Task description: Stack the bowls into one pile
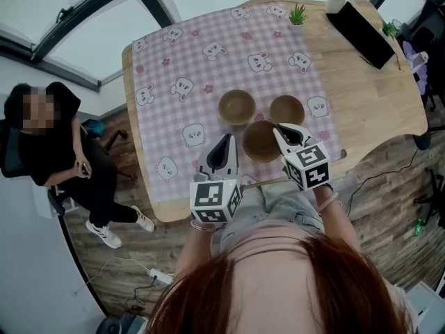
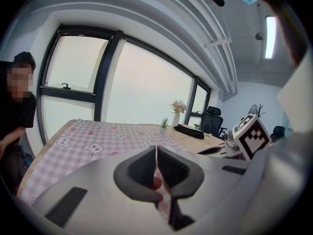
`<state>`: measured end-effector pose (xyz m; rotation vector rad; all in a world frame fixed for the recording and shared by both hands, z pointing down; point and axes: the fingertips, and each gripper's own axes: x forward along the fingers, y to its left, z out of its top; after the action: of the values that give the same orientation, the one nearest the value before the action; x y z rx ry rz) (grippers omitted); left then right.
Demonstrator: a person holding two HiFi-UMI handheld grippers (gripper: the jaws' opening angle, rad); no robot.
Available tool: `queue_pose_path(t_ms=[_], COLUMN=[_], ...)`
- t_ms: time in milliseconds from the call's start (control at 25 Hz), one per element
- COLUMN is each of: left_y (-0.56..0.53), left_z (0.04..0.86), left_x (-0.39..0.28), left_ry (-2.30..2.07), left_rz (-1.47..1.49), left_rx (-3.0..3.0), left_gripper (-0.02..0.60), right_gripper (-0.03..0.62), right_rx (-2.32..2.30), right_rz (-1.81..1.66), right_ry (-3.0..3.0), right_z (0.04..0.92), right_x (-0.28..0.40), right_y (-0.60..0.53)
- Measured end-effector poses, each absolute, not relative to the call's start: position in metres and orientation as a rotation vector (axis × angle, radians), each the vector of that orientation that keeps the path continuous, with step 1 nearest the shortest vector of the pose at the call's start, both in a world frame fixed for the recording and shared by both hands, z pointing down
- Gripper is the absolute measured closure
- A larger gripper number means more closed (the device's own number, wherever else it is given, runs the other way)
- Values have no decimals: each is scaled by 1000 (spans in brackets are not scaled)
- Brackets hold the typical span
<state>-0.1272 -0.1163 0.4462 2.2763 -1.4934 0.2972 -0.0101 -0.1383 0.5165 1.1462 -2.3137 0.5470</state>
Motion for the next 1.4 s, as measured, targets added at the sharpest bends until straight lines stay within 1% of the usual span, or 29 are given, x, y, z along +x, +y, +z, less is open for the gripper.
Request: queue_pose_path(t_ms=[880,1400], left_y=[-155,-164], left_z=[448,455], left_x=[-133,-138], left_ry=[-1619,-1672], left_rz=[319,341], left_rx=[2182,2127], left_gripper=[566,566], right_gripper=[579,579], right_rx=[1011,910], right_rz=[498,499], right_ry=[-2419,-2437], right_z=[502,517], right_x=[-34,-54], right_y=[-211,-237])
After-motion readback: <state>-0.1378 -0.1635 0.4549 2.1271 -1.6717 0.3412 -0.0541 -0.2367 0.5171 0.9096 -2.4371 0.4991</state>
